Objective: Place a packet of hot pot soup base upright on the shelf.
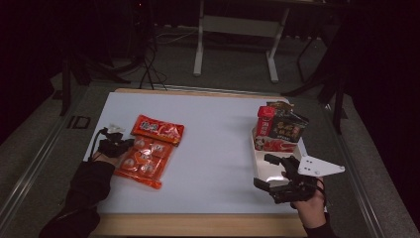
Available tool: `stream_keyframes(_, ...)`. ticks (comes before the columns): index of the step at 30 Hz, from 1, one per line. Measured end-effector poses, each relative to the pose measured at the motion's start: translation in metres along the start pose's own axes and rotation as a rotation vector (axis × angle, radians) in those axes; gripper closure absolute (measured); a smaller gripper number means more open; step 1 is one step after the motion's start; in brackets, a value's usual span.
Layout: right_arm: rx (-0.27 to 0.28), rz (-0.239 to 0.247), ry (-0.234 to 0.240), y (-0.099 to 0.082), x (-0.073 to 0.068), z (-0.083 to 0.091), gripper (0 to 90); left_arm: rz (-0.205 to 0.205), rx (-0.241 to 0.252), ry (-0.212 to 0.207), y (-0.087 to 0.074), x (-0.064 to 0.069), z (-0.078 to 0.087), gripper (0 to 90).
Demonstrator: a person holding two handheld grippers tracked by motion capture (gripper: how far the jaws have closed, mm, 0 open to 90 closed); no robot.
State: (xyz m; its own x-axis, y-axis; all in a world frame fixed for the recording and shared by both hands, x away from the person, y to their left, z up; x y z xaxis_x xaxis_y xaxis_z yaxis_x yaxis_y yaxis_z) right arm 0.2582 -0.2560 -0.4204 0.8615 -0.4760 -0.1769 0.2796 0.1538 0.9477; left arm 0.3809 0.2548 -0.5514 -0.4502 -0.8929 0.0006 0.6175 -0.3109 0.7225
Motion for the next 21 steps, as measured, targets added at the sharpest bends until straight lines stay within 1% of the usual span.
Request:
stream_keyframes(4, 0.001, 0.003, 0.001, 0.000, 0.000, 0.000, 13.7, -0.018, 0.005, -0.048, 0.005, 0.021, -0.005, 90.0)
stream_keyframes(6, 0.001, 0.002, 0.001, 0.000, 0.000, 0.001, 13.7, -0.020, 0.009, -0.084, 0.007, 0.033, -0.008, 90.0)
stream_keyframes(7, 0.001, 0.002, 0.001, 0.000, 0.000, 0.001, 13.7, -0.023, 0.009, -0.091, 0.007, 0.037, -0.008, 90.0)
stream_keyframes(8, 0.002, 0.001, 0.000, 0.000, 0.000, 0.001, 13.7, -0.033, 0.006, -0.097, 0.009, 0.043, -0.009, 90.0)
stream_keyframes(9, 0.003, -0.004, 0.001, 0.000, 0.001, 0.002, 13.7, -0.046, 0.003, -0.107, 0.011, 0.052, -0.010, 90.0)
stream_keyframes(10, 0.003, -0.004, 0.001, 0.000, 0.001, 0.002, 13.7, -0.046, 0.003, -0.107, 0.011, 0.052, -0.010, 90.0)
stream_keyframes(12, 0.003, -0.004, 0.002, 0.000, 0.001, 0.002, 13.8, -0.062, 0.000, -0.113, 0.012, 0.058, -0.010, 90.0)
stream_keyframes(14, 0.003, -0.003, 0.002, 0.000, 0.001, 0.001, 13.8, -0.056, 0.005, -0.128, 0.011, 0.059, -0.009, 90.0)
stream_keyframes(18, 0.002, -0.005, 0.003, 0.000, 0.000, 0.001, 13.8, -0.071, 0.000, -0.154, 0.010, 0.056, -0.007, 90.0)
stream_keyframes(19, 0.002, -0.005, 0.003, 0.000, 0.000, 0.001, 13.8, -0.081, -0.007, -0.158, 0.009, 0.055, -0.006, 90.0)
stream_keyframes(20, 0.002, -0.005, 0.003, 0.000, 0.000, 0.001, 13.8, -0.081, -0.007, -0.158, 0.009, 0.055, -0.006, 90.0)
stream_keyframes(21, 0.002, -0.002, 0.001, 0.000, 0.000, 0.002, 13.8, -0.118, 0.006, -0.161, 0.005, 0.052, 0.001, 90.0)
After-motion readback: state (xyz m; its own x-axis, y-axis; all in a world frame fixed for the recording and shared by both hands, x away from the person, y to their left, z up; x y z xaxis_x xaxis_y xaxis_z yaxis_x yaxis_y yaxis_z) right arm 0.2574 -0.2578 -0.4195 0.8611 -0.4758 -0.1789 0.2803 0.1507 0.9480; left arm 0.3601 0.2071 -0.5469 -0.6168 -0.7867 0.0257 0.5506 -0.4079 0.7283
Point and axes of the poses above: each handheld gripper's, and its own axes: z roughly backward along the jaws, y roughly out of its top, x roughly to its right, the point moved 2 cm from there along -z, roughly forward along the jaws, and after that the axes turned 5 degrees about -z, right-handed, at the moved point
